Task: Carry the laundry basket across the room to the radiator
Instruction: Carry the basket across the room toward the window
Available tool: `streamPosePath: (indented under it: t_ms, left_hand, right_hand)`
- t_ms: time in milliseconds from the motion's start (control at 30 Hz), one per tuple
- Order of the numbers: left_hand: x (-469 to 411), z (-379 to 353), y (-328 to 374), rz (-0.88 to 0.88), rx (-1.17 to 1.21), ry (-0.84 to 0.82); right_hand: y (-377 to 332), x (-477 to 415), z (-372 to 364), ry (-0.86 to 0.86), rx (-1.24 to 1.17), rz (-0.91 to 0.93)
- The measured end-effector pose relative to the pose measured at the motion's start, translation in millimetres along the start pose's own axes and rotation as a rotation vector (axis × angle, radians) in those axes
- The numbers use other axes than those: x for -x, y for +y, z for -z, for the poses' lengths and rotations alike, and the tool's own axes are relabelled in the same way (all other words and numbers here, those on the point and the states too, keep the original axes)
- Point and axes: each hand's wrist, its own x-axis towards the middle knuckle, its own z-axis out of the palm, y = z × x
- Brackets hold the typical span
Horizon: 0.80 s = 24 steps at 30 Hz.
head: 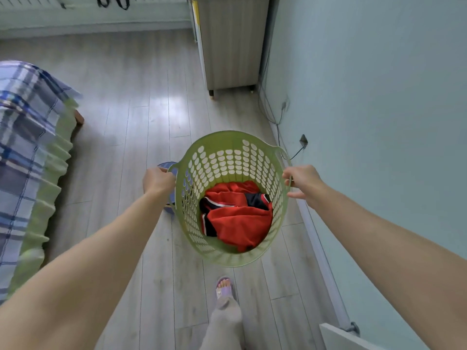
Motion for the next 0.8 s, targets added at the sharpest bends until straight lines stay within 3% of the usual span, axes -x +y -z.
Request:
streamPosePath:
  t_ms: [467,800]
  left_hand:
    - [-117.4,-52.8,141.9,-0.068,0.003,-0.04]
    - [-217.4,-93.1,249.8,-0.023,0.036,0.102]
  right_hand:
    - [-118.5,-128.3,5.4,0.008,-0.069,-0.002]
    - [-252.4,-261.7,23.9,-0.183,0.002,0.061]
